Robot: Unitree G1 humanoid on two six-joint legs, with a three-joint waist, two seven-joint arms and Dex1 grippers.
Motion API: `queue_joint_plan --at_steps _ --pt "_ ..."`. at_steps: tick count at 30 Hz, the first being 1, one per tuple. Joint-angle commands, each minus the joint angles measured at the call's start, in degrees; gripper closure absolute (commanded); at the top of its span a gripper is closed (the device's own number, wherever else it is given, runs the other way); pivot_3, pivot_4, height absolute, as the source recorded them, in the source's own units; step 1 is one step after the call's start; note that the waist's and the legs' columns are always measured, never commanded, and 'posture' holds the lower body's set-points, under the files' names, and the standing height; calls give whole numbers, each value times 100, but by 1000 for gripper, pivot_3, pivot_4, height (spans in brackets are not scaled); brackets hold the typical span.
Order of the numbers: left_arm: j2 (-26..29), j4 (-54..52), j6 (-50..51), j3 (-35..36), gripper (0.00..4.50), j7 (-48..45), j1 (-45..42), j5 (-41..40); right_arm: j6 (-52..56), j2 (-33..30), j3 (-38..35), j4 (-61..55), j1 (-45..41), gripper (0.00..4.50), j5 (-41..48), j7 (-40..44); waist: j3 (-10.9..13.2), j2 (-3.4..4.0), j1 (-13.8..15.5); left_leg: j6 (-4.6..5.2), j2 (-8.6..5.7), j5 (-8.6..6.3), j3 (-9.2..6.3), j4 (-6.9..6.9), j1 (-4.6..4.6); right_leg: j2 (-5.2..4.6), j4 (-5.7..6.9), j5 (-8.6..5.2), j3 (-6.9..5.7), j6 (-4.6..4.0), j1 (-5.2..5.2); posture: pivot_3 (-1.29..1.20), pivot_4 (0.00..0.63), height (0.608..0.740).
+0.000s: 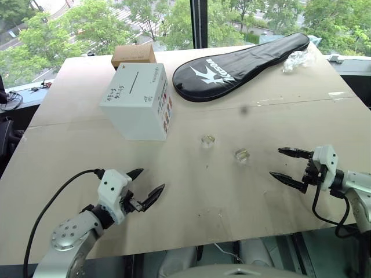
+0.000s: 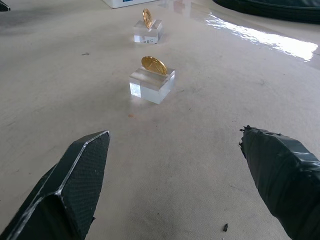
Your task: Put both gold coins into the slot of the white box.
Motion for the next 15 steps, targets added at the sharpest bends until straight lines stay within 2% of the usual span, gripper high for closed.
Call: queue_joint_plan --at_steps 1,15 --pt "110 -216 -91 211 73 -150 66 -156 -119 -93 -71 39 -175 0 -27 86 0 0 -4 0 0 0 0 0 0 0 0 0 0 0 0 0 150 740" --pt "144 -282 -53 276 73 -164 100 -225 -47 -26 32 154 -331 0 -181 75 2 4 -4 0 0 0 -2 -2 -2 0 -5 0 0 0 0 0 150 740"
